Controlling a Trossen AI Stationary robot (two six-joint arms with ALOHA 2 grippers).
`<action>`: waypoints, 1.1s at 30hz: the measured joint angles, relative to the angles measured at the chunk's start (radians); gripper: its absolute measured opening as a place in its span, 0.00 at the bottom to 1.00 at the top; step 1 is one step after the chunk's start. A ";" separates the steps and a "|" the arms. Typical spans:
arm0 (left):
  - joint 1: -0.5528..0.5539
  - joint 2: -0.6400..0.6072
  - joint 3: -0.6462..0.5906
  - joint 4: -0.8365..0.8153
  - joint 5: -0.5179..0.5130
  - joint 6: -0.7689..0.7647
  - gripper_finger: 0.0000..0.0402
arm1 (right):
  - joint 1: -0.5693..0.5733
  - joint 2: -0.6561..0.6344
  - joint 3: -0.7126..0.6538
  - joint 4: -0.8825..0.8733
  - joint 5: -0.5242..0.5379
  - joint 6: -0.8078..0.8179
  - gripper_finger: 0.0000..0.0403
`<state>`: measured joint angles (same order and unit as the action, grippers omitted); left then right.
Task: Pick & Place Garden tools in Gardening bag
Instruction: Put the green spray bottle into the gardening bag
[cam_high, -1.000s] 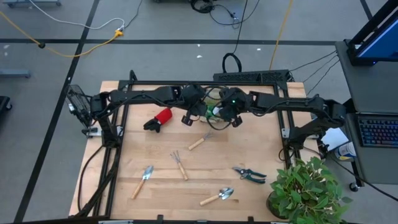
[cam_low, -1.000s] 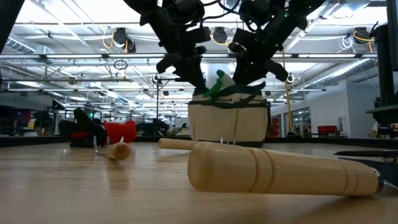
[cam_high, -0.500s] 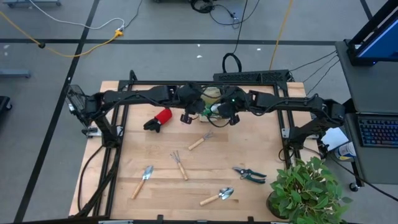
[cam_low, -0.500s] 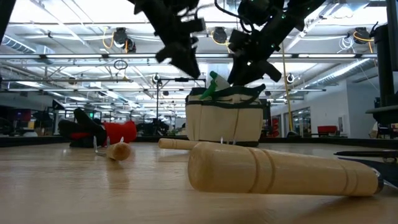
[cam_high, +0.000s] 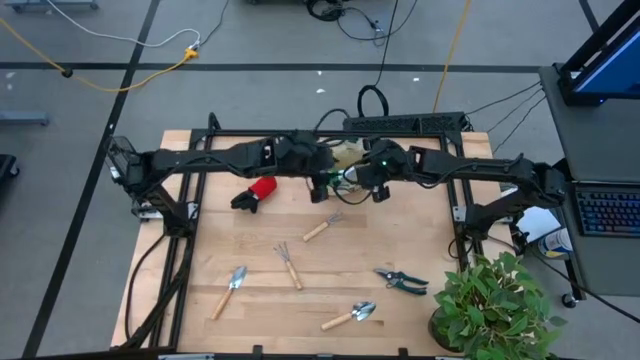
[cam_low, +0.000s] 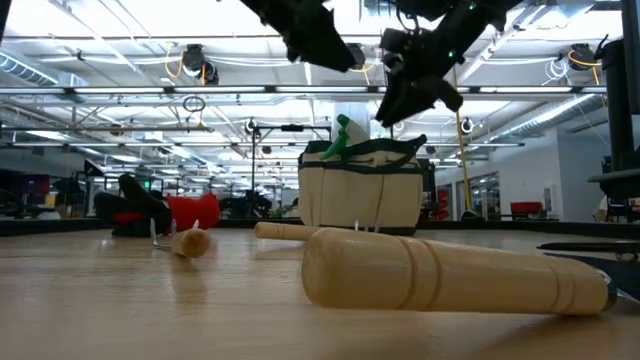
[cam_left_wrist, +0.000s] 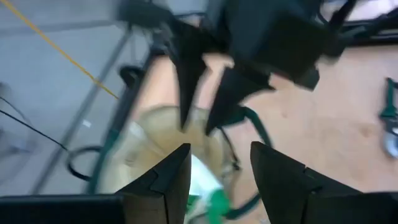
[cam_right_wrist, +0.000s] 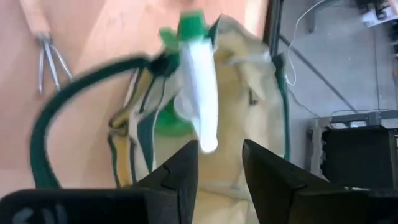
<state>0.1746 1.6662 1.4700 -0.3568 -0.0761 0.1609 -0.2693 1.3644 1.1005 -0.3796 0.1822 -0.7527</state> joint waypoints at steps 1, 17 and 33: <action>0.000 0.012 -0.001 -0.002 0.010 -0.012 0.43 | 0.006 -0.014 0.001 -0.015 0.000 0.022 0.28; 0.044 0.141 -0.002 0.014 0.027 -0.083 0.43 | 0.054 -0.090 0.001 -0.163 -0.001 0.270 0.25; 0.076 0.154 0.000 -0.066 0.031 -0.083 0.43 | 0.055 -0.090 0.001 -0.176 0.000 0.270 0.24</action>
<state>0.2505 1.8206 1.4696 -0.4229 -0.0451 0.0775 -0.2138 1.2739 1.1011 -0.5552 0.1818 -0.4828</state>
